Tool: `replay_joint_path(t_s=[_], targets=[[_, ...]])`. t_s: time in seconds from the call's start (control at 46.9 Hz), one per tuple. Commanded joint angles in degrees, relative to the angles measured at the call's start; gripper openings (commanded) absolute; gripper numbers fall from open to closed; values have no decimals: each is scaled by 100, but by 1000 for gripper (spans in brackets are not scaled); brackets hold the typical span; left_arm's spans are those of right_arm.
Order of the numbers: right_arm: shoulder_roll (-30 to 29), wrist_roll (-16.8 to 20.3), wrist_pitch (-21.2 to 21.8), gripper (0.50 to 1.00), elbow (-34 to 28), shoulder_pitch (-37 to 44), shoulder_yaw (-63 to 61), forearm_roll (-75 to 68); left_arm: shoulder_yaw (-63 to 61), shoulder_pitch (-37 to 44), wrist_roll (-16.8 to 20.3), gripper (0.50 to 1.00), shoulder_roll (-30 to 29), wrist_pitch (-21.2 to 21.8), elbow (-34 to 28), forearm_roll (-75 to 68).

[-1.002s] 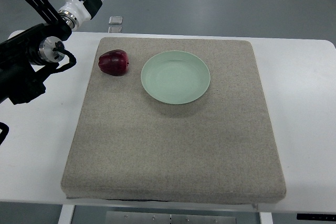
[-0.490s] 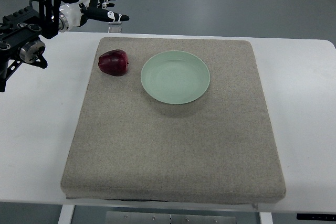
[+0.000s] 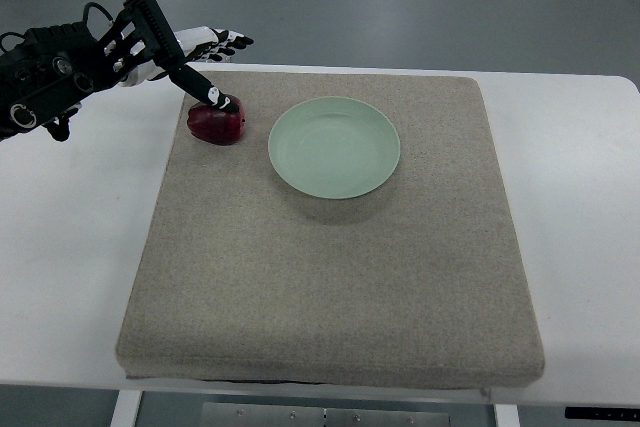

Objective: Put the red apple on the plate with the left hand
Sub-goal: 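Close the left hand fingers around the red apple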

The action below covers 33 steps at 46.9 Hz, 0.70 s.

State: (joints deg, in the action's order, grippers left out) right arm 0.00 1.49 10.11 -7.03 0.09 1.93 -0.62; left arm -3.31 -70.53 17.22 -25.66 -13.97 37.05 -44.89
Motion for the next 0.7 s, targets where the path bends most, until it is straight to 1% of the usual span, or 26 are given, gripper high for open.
replay_joint_path(t_s=[0.0,0.085,0.277,0.49,0.682], targets=[[0,0,0,932,0,0,0,0,-205,-101,0,990,0,35,21,-11],[0,0,0,930,0,0,0,0,-284,-118,0,990,18,88,21,-160],[0,0,0,930,0,0,0,0,-293,-171,9,988,26,185,21,-1126],[0,0,0,930,0,0,0,0,-311,-206,18,990,0,97,285,-1224],[0,0,0,932,0,0,0,0,-425,-180,18,990,-9,70,320,-1434]])
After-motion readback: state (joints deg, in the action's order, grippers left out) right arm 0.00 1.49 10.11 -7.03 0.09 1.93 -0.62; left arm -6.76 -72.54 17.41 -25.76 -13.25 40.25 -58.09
